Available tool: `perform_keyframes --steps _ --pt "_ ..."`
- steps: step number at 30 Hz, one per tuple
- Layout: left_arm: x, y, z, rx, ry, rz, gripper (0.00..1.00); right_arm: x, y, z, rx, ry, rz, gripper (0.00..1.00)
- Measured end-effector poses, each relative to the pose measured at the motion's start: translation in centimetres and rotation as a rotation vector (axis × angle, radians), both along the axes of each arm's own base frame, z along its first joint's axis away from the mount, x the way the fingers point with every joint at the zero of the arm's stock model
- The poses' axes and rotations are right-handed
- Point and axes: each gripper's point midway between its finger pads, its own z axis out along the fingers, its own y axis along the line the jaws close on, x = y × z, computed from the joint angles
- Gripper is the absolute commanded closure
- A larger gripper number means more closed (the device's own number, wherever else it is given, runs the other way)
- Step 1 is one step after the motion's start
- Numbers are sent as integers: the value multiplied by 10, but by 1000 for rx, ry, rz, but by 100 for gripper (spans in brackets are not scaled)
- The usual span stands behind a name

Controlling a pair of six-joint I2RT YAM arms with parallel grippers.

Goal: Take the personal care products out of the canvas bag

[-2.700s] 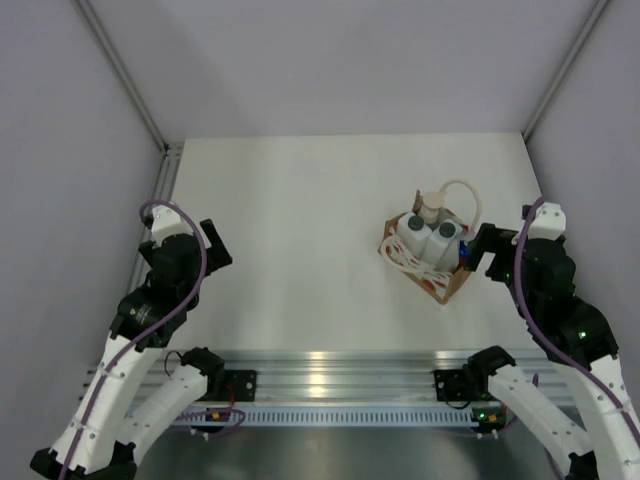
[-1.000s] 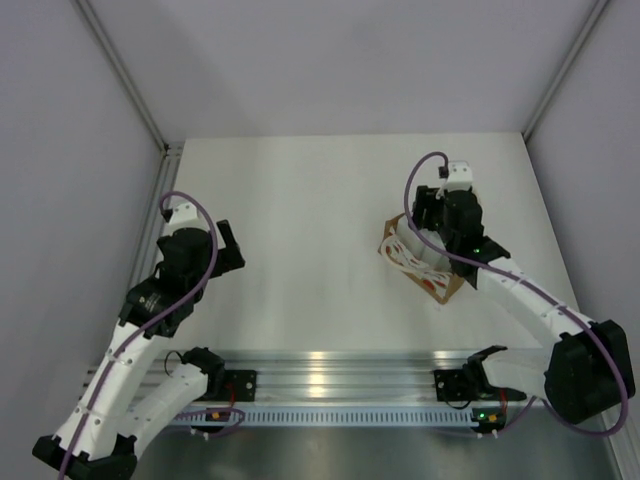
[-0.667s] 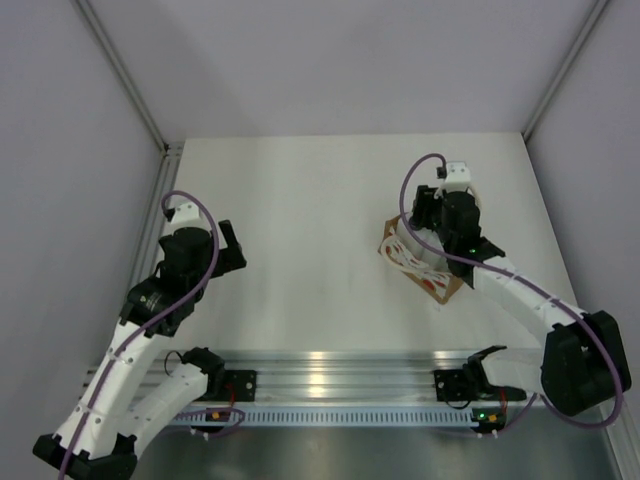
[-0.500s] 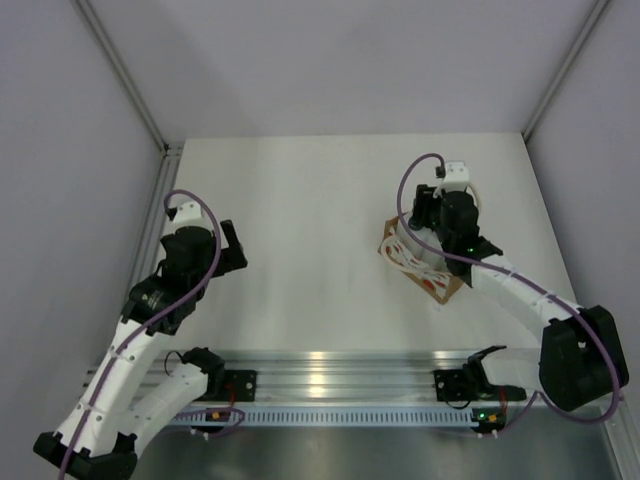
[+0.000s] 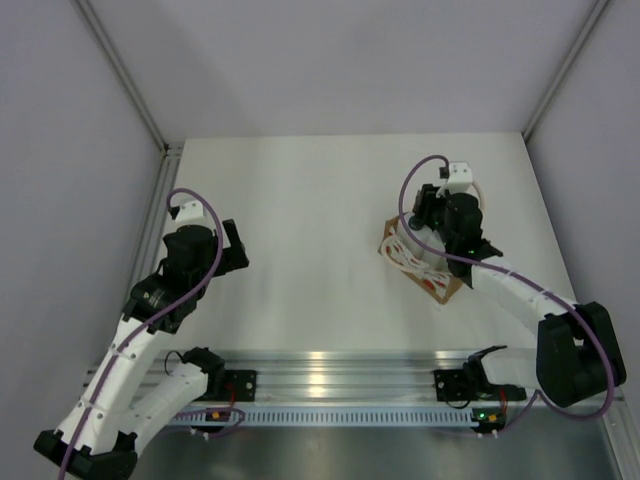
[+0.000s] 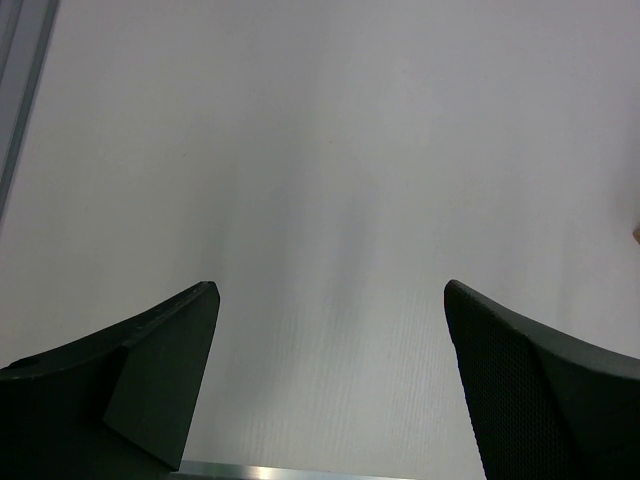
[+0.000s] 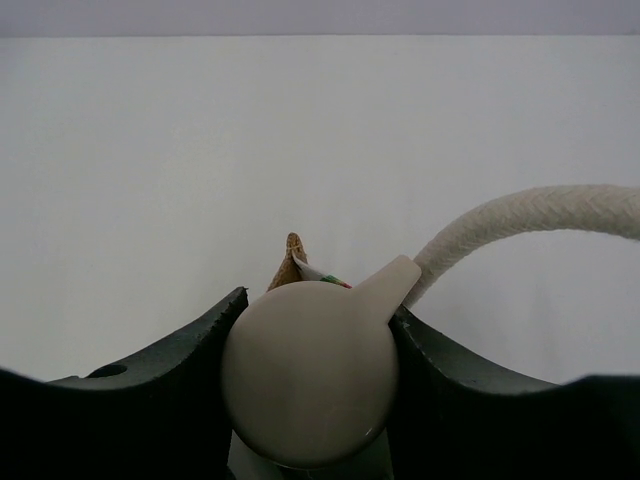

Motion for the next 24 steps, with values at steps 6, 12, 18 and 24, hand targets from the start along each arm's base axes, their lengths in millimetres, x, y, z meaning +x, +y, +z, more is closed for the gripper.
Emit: perform_keyframes --steps 6,12,18,24 --pt "0 0 1 0 -3 -2 2 -1 2 0 -8 1 26 100" --pt "0 0 0 1 -3 -3 2 -5 2 3 -23 3 38 100" --pt "0 0 0 1 -3 -3 2 -12 1 7 -41 8 55 100" --pt "1 0 1 1 -3 -3 2 -13 2 15 -46 5 65 100"
